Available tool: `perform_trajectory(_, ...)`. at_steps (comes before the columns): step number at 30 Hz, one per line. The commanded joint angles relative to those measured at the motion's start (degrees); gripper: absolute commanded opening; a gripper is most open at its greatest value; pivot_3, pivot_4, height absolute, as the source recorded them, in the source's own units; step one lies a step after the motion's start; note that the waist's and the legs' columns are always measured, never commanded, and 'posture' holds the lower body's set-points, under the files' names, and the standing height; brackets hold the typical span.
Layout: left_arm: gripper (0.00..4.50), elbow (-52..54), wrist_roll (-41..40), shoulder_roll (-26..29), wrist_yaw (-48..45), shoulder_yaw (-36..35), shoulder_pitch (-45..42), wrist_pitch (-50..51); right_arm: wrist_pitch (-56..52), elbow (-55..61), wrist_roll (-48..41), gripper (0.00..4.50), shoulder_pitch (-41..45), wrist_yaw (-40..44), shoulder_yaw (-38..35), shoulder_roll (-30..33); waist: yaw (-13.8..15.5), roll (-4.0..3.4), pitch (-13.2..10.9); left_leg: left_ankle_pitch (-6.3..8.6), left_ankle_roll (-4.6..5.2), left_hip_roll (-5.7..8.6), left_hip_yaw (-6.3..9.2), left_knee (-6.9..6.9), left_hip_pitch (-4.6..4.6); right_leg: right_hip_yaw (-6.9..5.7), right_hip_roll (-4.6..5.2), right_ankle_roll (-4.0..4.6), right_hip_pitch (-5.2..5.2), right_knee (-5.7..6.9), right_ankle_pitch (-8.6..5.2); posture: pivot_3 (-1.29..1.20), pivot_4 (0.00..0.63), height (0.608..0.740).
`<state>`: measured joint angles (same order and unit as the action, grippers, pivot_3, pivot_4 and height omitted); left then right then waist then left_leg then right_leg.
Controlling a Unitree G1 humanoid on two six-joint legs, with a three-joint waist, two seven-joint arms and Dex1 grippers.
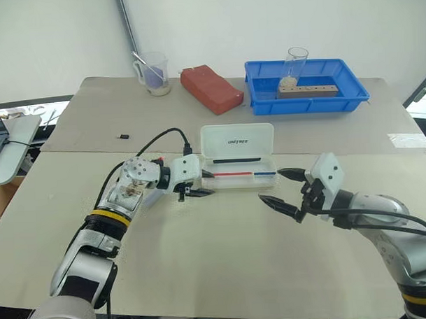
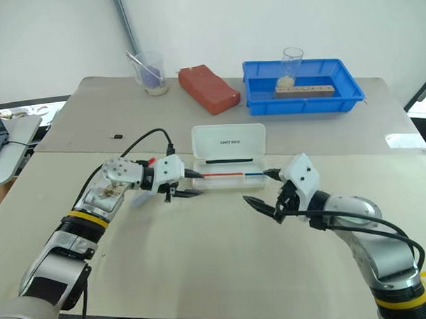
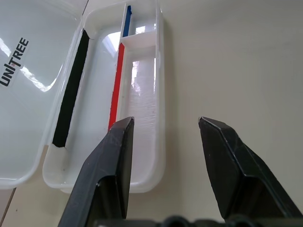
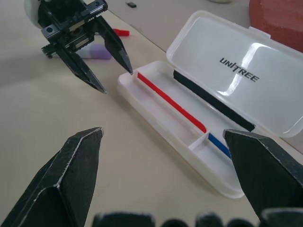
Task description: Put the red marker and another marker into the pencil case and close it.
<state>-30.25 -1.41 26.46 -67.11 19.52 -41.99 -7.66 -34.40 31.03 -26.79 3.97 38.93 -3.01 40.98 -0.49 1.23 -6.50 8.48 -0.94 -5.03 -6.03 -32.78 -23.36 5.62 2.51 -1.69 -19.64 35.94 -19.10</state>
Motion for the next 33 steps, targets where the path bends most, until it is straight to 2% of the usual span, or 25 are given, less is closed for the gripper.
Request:
perform_trajectory(1,2.20,-4.1,1.9,-1.8,0.9,0.0,-3.0,-3.0,0.6,3.8,-0.5,4.50,0.1,0.0,-1.1,0.1,-0.1,0.01,0.0,0.00,0.00,0.06,0.11,0.00,-0.03,-0.01,0.00,0.00,-0.01,0.00,0.00,0.00,0.150,0.740)
perform_trajectory(12,2.20,-9.1,6.4,-4.2,-1.3,2.1,-5.0,-1.8,-1.6,6.6,-1.2,4.50,1.3,-1.2,-0.6,0.0,-0.2,-0.02,0.0,-0.01,0.01,0.43,1.10,-0.01,-0.14,-0.08,-0.14,-0.02,-0.01,0.07,-0.01,0.00,0.150,0.740)
perform_trajectory(15,1.33,-9.3,6.7,-4.5,-1.1,1.9,-5.0,-2.4,-2.1,6.8,-1.4,4.50,1.9,-1.6,-0.7,-0.2,-0.2,-0.02,0.0,-0.01,0.01,0.43,1.12,-0.03,-0.14,-0.09,-0.14,-0.03,0.00,0.08,-0.01,0.00,0.150,0.740)
perform_trajectory(18,0.07,-10.0,6.9,-4.5,-1.1,1.6,-5.5,-2.7,-2.7,7.0,-1.6,4.50,2.4,-1.8,-0.8,-0.4,-0.2,-0.02,0.0,-0.01,0.02,0.43,1.14,-0.04,-0.14,-0.11,-0.14,-0.03,0.02,0.09,-0.01,0.00,0.150,0.740)
perform_trajectory(25,0.07,-7.0,6.3,-3.1,-3.2,1.3,-4.4,-2.7,-3.8,7.0,-2.3,4.50,3.4,-2.7,-1.2,-0.3,-0.2,-0.06,0.0,-0.01,0.02,0.44,1.15,-0.04,-0.14,-0.11,-0.14,-0.03,0.01,0.10,-0.01,0.00,0.150,0.740)
perform_trajectory(30,0.07,8.3,3.5,1.5,-7.7,1.1,3.3,0.9,-4.7,7.1,-3.7,4.50,3.1,-1.7,-3.2,1.0,-0.4,-0.18,0.1,-0.02,0.02,0.42,1.14,-0.02,-0.15,-0.10,-0.14,-0.01,0.01,0.11,-0.01,0.00,0.150,0.740)
perform_trajectory(33,0.07,19.3,1.8,4.1,-8.9,0.9,8.6,6.3,-5.0,7.2,-4.4,4.50,2.7,-1.0,-3.9,1.7,-0.4,-0.18,0.1,-0.02,0.03,0.40,1.15,-0.03,-0.13,-0.11,-0.16,0.00,0.03,0.15,-0.01,0.00,0.150,0.740)
